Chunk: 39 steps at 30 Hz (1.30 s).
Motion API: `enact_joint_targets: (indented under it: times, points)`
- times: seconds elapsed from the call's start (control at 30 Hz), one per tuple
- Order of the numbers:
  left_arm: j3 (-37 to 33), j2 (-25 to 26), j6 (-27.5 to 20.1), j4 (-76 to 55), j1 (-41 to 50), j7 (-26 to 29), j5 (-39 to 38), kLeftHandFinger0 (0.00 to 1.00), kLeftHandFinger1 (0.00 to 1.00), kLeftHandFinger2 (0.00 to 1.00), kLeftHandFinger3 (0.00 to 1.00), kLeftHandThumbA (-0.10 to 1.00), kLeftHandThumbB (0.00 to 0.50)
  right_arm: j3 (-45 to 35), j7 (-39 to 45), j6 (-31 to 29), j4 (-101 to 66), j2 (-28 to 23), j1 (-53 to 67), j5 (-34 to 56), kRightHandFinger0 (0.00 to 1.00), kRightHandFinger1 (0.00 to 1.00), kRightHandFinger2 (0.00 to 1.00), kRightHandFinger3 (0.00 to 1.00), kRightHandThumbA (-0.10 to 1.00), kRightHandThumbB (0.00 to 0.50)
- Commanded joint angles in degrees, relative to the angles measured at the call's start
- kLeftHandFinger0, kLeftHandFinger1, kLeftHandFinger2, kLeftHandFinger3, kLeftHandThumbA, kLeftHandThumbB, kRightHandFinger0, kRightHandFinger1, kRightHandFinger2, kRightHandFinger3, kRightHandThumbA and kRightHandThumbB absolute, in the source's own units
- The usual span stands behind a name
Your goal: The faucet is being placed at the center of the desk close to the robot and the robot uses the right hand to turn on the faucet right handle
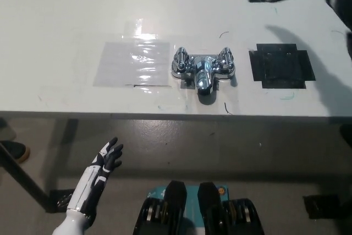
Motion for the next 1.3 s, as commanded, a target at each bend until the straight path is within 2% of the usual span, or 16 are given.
enact_joint_targets:
  times: [0.0, 0.03, 0.07, 0.17, 0.2, 0.3, 0.57, 0.67, 0.73, 0.8, 0.83, 0.87, 1.03, 1.17, 1.2, 1.27]
  points:
    - [0.3, 0.9, -2.4, -1.4, -0.5, -0.8, -0.2, 1.0, 1.0, 1.0, 1.0, 0.92, 0.174, 10.6, 14.9, 5.1, 16.1, 0.8, -20.1, -4.7, 1.0, 1.0, 1.0, 1.0, 1.0, 0.209]
    - [0.4, 0.9, -2.7, -1.2, -0.5, -0.8, -0.4, 1.0, 1.0, 1.0, 1.0, 0.91, 0.178, 12.4, 15.5, 1.6, 20.8, 2.1, -22.3, -5.6, 1.0, 1.0, 1.0, 1.0, 1.0, 0.165]
    - [0.5, 0.9, -2.8, -1.1, -0.5, -0.8, -0.4, 1.0, 1.0, 1.0, 1.0, 0.91, 0.179, 13.1, 15.6, 0.5, 22.5, 2.5, -23.1, -5.7, 1.0, 1.0, 1.0, 1.0, 1.0, 0.16]
    - [0.4, 1.2, -3.1, -1.0, -0.5, -0.9, -0.2, 1.0, 1.0, 1.0, 1.0, 0.92, 0.167, 14.7, 13.7, 0.7, 28.2, 5.2, -25.2, -6.6, 1.0, 1.0, 1.0, 1.0, 1.0, 0.169]
    - [0.5, 1.2, -3.2, -1.0, -0.6, -0.9, -0.3, 1.0, 1.0, 1.0, 1.0, 0.92, 0.157, 15.6, 11.6, 1.3, 30.8, 6.6, -26.3, -7.5, 1.0, 1.0, 1.0, 1.0, 1.0, 0.207]
    - [0.6, 1.1, -2.8, -1.3, -0.5, -1.0, -0.8, 1.0, 1.0, 1.0, 1.0, 0.91, 0.158, 18.7, 10.2, 0.8, 35.5, 8.7, -27.8, -9.4, 1.0, 1.0, 1.0, 1.0, 1.0, 0.241]
    - [0.6, 1.0, -2.6, -1.5, -0.5, -0.8, -0.7, 1.0, 1.0, 1.0, 1.0, 0.91, 0.175, 21.3, 5.5, -1.5, 44.9, 12.8, -29.2, -10.1, 1.0, 1.0, 1.0, 1.0, 1.0, 0.248]
    - [0.5, 1.1, -2.6, -1.6, -0.5, -0.8, -0.5, 1.0, 1.0, 1.0, 1.0, 0.9, 0.157, 21.3, 5.2, -1.8, 47.5, 13.9, -29.5, -10.3, 1.0, 1.0, 1.0, 1.0, 1.0, 0.247]
    - [0.4, 1.2, -2.6, -1.6, -0.6, -0.7, -0.2, 1.0, 1.0, 1.0, 1.0, 0.91, 0.161, 23.0, 3.4, 1.5, 49.2, 15.1, -29.7, -12.6, 1.0, 1.0, 1.0, 1.0, 1.0, 0.328]
    - [0.5, 1.1, -2.7, -1.5, -0.6, -0.7, -0.4, 1.0, 1.0, 1.0, 1.0, 0.91, 0.165, 24.0, 4.0, 3.2, 50.4, 15.9, -29.8, -13.6, 1.0, 1.0, 1.0, 1.0, 1.0, 0.348]
    - [0.5, 1.1, -2.8, -1.5, -0.7, -0.7, -0.4, 1.0, 1.0, 1.0, 1.0, 0.91, 0.166, 24.1, 4.2, 3.3, 50.7, 16.0, -29.9, -13.7, 1.0, 1.0, 1.0, 1.0, 1.0, 0.349]
    - [0.4, 1.2, -3.2, -1.2, -0.7, -0.9, -0.6, 1.0, 1.0, 1.0, 1.0, 0.91, 0.163, 24.0, 4.3, 2.3, 51.2, 16.1, -29.4, -13.5, 1.0, 1.0, 1.0, 1.0, 1.0, 0.316]
    - [0.5, 1.1, -2.2, -1.8, -0.4, -0.8, -0.8, 1.0, 1.0, 1.0, 1.0, 0.91, 0.18, 23.8, 5.5, 0.3, 53.6, 16.5, -28.4, -13.3, 1.0, 1.0, 1.0, 1.0, 1.0, 0.283]
    - [0.6, 1.1, -2.4, -1.7, -0.4, -0.8, -0.9, 1.0, 1.0, 1.0, 1.0, 0.9, 0.171, 23.7, 7.4, -1.1, 54.8, 16.1, -27.7, -13.1, 1.0, 1.0, 1.0, 1.0, 1.0, 0.284]
    - [0.6, 1.2, -2.9, -1.5, -0.5, -0.8, -0.8, 1.0, 1.0, 1.0, 1.0, 0.9, 0.168, 21.6, 8.4, -1.0, 55.2, 15.9, -27.4, -11.0, 1.0, 1.0, 1.0, 1.0, 1.0, 0.251]
    - [0.6, 1.3, -3.1, -1.3, -0.5, -0.9, -1.0, 1.0, 1.0, 1.0, 1.0, 0.9, 0.169, 21.4, 8.2, -1.8, 55.5, 15.8, -26.7, -11.3, 1.0, 1.0, 1.0, 1.0, 1.0, 0.241]
